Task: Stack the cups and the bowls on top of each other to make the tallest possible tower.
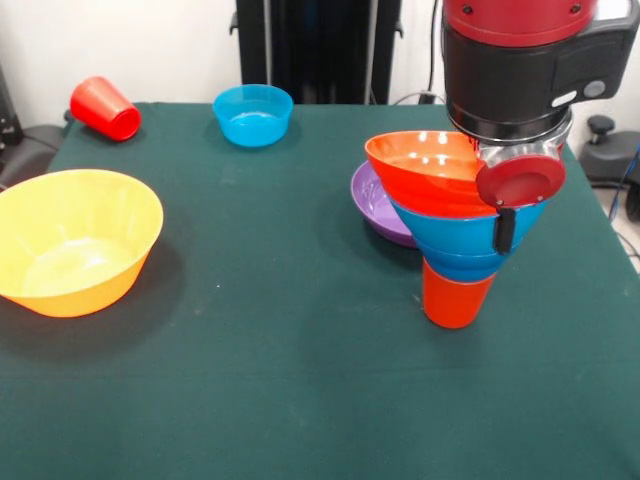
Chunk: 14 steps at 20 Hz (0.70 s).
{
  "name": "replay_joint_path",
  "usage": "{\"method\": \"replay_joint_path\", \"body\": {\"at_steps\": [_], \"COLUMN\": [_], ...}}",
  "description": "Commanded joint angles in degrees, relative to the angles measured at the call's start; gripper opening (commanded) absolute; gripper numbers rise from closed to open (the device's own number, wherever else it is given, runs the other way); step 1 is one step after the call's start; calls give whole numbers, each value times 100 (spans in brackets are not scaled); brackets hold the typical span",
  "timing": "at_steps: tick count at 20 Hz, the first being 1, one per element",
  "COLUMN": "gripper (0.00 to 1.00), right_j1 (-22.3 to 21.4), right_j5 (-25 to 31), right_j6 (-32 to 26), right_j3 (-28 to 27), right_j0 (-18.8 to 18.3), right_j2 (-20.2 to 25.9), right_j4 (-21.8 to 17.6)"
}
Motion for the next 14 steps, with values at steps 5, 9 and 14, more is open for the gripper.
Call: {"method": "replay_joint_path", "body": {"at_steps": [5, 9, 14], "gripper": [100, 100, 100], "right_j1": [-507, -873, -1446], "right_j5": [587, 662, 941], "right_j6": [-1055, -1262, -1532], "right_j3": [510, 785, 1030], "right_j0": [154, 166, 105], "right_j2": [358, 164, 247], "right_j4": [-477, -704, -750]}}
